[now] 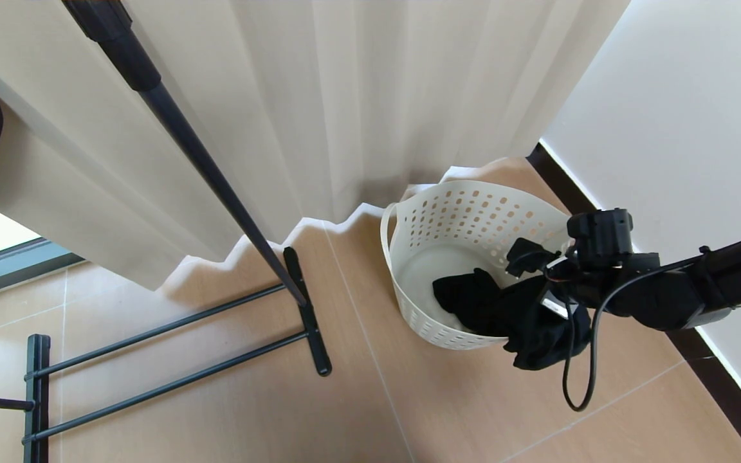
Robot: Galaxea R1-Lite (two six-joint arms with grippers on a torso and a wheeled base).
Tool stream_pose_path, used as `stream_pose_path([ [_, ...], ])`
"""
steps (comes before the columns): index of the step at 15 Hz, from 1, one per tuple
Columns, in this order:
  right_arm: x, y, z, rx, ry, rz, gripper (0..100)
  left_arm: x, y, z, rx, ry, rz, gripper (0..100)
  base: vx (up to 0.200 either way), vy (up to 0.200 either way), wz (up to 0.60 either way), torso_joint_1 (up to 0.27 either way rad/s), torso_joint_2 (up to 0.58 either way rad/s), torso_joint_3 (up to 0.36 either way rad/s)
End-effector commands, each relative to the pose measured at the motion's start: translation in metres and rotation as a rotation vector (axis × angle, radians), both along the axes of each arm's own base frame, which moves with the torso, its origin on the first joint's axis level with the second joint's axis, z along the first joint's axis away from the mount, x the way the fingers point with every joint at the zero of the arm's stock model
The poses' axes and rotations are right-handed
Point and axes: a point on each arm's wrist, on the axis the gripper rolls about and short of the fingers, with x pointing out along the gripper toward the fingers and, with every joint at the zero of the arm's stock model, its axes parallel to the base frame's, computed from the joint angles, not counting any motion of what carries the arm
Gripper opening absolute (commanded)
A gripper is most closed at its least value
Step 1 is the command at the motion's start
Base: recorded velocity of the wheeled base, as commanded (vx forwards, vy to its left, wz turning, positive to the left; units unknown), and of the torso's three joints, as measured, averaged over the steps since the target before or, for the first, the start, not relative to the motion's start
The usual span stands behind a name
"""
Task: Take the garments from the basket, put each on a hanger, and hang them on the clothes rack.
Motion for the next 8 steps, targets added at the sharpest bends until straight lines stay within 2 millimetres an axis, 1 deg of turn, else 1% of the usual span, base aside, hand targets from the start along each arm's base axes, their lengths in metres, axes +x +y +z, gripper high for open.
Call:
stream_pose_path([
  [1, -0.062, 0.011, 0.055, 0.204, -0.138, -0.025, 0, 0.0, 0.0, 0.0, 0.0, 0.002, 0.001, 100, 0.0, 0.0, 0.0, 0.0, 0.0, 0.0],
  [3, -0.102, 0.011, 0.083, 0.325, -0.222, -0.027, 0, 0.0, 0.0, 0.0, 0.002, 0.003, 0.001, 100, 0.0, 0.0, 0.0, 0.0, 0.0, 0.0],
  [4, -0.13, 0.012, 0.09, 0.382, -0.254, -0.003, 0, 0.0, 0.0, 0.0, 0.002, 0.003, 0.001, 100, 0.0, 0.0, 0.0, 0.0, 0.0, 0.0],
  [6, -0.17, 0.012, 0.094, 0.499, -0.28, 0.022, 0, 0.0, 0.0, 0.0, 0.002, 0.003, 0.001, 100, 0.0, 0.0, 0.0, 0.0, 0.0, 0.0],
  [7, -0.186, 0.013, 0.093, 0.555, -0.282, 0.034, 0, 0.0, 0.0, 0.0, 0.002, 0.002, 0.001, 100, 0.0, 0.0, 0.0, 0.0, 0.0, 0.0],
  [8, -0.196, 0.012, 0.092, 0.585, -0.283, 0.041, 0, 0.0, 0.0, 0.0, 0.002, 0.002, 0.001, 100, 0.0, 0.0, 0.0, 0.0, 0.0, 0.0],
])
